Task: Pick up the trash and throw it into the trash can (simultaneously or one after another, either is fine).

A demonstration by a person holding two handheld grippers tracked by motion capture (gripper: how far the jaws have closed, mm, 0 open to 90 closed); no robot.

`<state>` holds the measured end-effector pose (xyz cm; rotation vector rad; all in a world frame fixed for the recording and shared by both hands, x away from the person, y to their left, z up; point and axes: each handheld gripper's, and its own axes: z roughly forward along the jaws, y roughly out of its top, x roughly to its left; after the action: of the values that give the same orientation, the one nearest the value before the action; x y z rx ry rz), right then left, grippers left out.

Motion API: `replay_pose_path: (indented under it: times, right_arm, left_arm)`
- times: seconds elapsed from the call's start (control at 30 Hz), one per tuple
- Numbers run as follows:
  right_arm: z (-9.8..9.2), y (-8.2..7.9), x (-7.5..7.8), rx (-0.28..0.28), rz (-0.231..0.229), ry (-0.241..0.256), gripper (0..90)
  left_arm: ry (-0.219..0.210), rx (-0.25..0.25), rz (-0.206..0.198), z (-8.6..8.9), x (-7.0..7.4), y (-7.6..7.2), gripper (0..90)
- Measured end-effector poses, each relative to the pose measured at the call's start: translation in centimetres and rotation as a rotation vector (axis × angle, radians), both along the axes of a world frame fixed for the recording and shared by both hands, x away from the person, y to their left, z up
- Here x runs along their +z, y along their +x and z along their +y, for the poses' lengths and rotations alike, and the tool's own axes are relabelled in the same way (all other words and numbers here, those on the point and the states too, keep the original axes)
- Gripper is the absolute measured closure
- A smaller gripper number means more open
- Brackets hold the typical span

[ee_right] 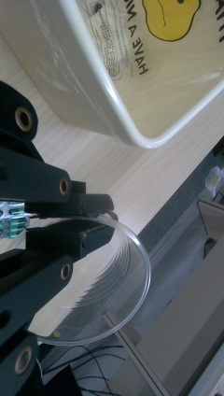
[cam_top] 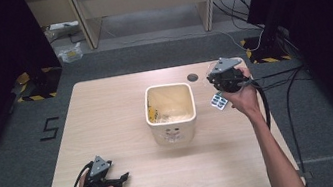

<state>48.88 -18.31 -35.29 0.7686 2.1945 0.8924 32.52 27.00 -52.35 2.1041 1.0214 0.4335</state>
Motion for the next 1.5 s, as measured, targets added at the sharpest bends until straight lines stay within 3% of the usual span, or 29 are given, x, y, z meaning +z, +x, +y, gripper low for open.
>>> replay_pose_path:
  times: [0.33,0.67,0.93,1.5]
  right_arm:
    - [-0.4,-1.1,2.6,-0.002,-0.041,0.011,85.2]
    - [0.5,-2.1,4.6,0.008,-0.063,-0.010,85.2]
    - [1.2,-2.5,5.5,0.032,-0.072,0.001,85.2]
    - [3.2,-3.3,6.0,0.105,-0.073,0.022,85.1]
  left_arm:
    - [0.001,0.000,0.000,0.0,0.0,0.0,16.7]
    - [0.001,0.000,0.000,0.0,0.0,0.0,16.7]
    - [0.001,0.000,0.000,0.0,0.0,0.0,16.7]
    - [0.002,-0.002,0.002,0.0,0.0,0.0,16.7]
